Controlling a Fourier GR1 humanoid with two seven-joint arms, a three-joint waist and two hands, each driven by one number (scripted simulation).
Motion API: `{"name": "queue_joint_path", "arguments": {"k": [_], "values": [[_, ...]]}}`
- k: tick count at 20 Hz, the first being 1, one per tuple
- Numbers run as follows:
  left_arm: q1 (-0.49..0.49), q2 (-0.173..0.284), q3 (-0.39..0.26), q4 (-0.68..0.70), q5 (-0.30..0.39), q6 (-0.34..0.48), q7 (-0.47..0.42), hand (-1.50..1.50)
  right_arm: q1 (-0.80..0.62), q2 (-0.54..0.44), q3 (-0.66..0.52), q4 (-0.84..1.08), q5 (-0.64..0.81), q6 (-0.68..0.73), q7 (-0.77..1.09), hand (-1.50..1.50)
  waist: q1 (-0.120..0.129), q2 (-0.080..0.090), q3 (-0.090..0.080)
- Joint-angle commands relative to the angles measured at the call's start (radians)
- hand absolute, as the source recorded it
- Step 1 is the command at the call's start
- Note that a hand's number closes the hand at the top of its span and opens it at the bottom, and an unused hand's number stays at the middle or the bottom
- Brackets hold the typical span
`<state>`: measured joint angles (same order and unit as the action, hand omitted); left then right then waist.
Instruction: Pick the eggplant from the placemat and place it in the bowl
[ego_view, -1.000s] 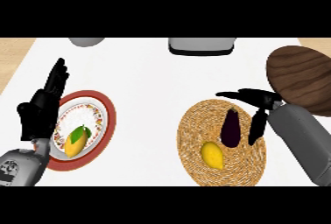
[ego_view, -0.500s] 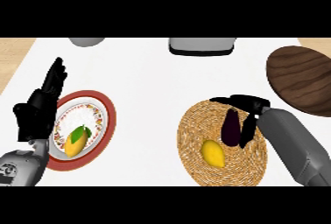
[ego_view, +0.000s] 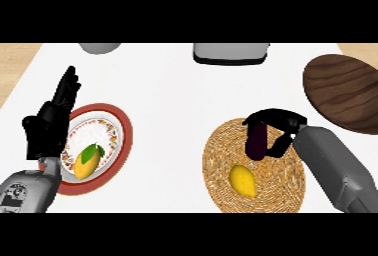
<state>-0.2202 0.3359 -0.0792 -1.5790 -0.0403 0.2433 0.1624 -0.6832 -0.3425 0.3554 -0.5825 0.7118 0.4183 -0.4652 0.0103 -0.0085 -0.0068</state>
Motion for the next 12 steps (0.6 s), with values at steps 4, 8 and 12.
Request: {"name": "queue_joint_path", "arguments": {"k": [4,8,12], "values": [[-0.030,-0.012,0.045,0.060,-0.022,-0.025,-0.031,0.00,0.009,0.064,-0.031,0.045,0.025,-0.013,-0.040,1.50,-0.004,0.012,0.007],[0.022,-0.023,0.041,0.025,-0.032,-0.019,-0.027,0.00,0.130,0.140,-0.020,-0.221,0.023,-0.056,0.192,1.50,-0.034,-0.001,0.005],[0.040,-0.003,0.059,-0.006,-0.025,-0.018,0.009,0.00,0.227,0.324,0.045,-0.323,0.115,-0.281,0.433,1.50,-0.052,-0.012,0.004]]}}
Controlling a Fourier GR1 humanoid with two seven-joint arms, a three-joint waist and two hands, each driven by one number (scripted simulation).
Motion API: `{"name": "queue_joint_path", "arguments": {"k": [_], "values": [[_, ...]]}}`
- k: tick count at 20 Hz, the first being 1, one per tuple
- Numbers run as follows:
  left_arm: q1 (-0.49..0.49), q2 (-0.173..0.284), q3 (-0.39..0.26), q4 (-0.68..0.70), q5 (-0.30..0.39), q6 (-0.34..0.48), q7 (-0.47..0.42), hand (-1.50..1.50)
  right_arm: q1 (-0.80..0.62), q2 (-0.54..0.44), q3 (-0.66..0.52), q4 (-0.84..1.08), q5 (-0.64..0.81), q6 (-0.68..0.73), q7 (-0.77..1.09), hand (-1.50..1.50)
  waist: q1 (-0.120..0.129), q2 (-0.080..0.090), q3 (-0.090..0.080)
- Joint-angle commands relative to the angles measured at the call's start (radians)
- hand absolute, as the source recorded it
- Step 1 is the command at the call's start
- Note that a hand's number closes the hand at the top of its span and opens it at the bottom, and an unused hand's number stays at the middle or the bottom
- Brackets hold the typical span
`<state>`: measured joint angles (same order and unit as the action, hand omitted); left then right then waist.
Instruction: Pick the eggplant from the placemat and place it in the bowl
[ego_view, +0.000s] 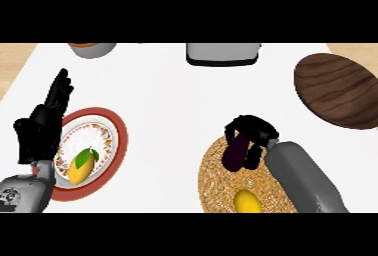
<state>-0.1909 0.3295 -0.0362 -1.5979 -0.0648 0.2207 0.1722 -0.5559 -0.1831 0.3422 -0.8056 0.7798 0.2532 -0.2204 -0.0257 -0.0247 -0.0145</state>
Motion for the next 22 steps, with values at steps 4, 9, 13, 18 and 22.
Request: {"name": "queue_joint_path", "arguments": {"k": [4,9,13,18,22], "values": [[0.024,-0.033,-0.016,0.028,-0.037,0.032,-0.018,0.00,0.232,0.170,0.106,-0.367,0.079,-0.138,0.289,1.50,-0.026,0.007,0.012],[0.057,0.015,0.028,-0.038,0.008,-0.013,0.005,0.00,0.372,0.181,0.060,-0.681,-0.002,-0.202,0.342,1.50,-0.018,0.003,0.013],[0.019,-0.004,0.022,0.001,-0.008,-0.002,-0.008,0.00,0.468,0.175,0.030,-0.936,-0.009,-0.237,0.433,1.50,-0.023,0.011,0.013],[0.001,-0.034,-0.013,-0.010,-0.036,0.008,0.011,0.00,0.531,0.101,-0.049,-1.180,0.064,-0.216,0.601,1.50,-0.004,0.018,0.014],[-0.016,-0.042,0.013,0.030,-0.029,-0.014,-0.019,0.00,0.509,0.092,-0.160,-1.196,0.017,-0.213,0.604,1.50,0.019,0.024,0.015]]}}
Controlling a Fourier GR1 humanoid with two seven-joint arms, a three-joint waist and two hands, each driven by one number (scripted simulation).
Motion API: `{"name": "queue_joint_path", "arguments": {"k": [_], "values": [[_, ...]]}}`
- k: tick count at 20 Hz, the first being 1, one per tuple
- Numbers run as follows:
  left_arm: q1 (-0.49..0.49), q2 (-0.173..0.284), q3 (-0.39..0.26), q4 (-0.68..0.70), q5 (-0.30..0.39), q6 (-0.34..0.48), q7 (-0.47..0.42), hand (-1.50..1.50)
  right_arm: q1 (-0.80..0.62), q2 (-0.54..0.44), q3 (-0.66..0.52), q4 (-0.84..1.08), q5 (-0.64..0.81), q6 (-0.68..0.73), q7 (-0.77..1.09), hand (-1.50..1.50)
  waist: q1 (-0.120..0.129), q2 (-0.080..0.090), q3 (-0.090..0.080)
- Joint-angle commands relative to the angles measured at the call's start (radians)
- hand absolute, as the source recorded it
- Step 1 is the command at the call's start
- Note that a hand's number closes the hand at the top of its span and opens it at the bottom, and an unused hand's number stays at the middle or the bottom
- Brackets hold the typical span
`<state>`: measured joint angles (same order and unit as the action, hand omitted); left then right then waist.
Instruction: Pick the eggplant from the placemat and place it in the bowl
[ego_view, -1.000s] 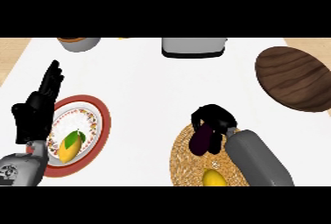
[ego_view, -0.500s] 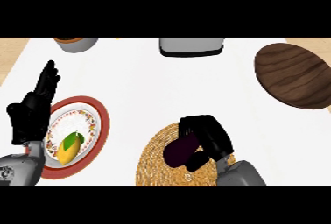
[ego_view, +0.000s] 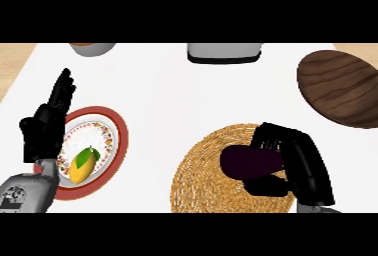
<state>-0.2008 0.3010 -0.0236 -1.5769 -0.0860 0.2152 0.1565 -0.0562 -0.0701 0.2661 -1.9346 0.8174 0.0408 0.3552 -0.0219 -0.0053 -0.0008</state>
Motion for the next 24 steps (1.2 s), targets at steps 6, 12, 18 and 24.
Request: {"name": "queue_joint_path", "arguments": {"k": [6,12,18,24], "values": [[0.009,-0.025,0.010,0.008,-0.009,-0.022,-0.037,0.00,-0.113,-0.111,-0.389,0.082,-0.246,0.000,-0.103,1.50,0.021,0.008,0.001],[0.003,-0.013,0.018,-0.017,-0.006,-0.051,0.000,0.00,-0.277,-0.213,-0.584,0.381,-0.303,-0.090,-0.251,1.50,0.033,0.010,0.002],[-0.017,-0.033,0.000,-0.016,-0.038,-0.037,0.016,0.00,-0.427,-0.368,-0.685,0.779,-0.300,-0.154,-0.489,1.50,0.045,0.014,0.003],[-0.041,-0.047,-0.005,-0.020,-0.033,-0.043,0.019,0.00,-0.457,-0.462,-0.710,1.090,-0.168,-0.354,-0.675,1.50,0.059,0.025,0.005]]}}
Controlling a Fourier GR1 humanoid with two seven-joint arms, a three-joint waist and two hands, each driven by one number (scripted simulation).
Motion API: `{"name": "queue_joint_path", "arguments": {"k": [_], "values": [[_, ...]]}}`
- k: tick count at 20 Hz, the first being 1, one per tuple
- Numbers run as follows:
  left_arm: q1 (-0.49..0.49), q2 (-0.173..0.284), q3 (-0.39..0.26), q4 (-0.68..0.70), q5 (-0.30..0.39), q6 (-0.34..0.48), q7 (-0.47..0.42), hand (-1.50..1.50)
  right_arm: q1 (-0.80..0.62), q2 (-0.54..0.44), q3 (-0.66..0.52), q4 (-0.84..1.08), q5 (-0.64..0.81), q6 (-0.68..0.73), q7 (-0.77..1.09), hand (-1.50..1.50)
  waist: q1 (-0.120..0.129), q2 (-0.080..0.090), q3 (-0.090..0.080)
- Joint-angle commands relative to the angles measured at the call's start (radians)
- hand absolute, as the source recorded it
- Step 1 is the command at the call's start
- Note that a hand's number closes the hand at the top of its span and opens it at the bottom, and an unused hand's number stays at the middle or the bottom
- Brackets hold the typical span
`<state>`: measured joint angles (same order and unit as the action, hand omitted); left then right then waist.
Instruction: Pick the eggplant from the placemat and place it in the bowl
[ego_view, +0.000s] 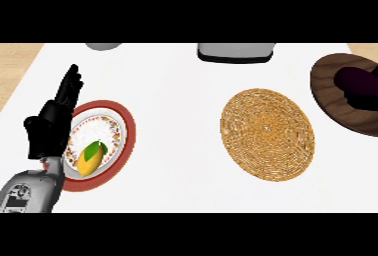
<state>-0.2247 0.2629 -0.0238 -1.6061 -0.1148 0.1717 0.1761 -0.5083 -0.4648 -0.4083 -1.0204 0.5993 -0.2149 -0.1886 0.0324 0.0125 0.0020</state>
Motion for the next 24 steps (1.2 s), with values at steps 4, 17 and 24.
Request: {"name": "queue_joint_path", "arguments": {"k": [4,17,24], "values": [[-0.045,-0.012,-0.025,-0.008,-0.027,-0.001,0.029,0.00,-0.113,-0.093,-0.047,0.403,0.106,-0.230,-0.173,1.50,0.024,0.011,0.003],[-0.030,-0.011,-0.011,-0.003,0.001,-0.031,-0.011,0.00,-0.243,-0.158,-0.168,0.734,-0.025,-0.027,-0.329,-1.50,0.051,0.021,0.007],[-0.052,-0.026,-0.016,0.006,-0.021,-0.008,-0.004,0.00,-0.262,-0.197,-0.269,0.776,-0.130,0.056,-0.462,-1.50,0.041,0.022,0.008]]}}
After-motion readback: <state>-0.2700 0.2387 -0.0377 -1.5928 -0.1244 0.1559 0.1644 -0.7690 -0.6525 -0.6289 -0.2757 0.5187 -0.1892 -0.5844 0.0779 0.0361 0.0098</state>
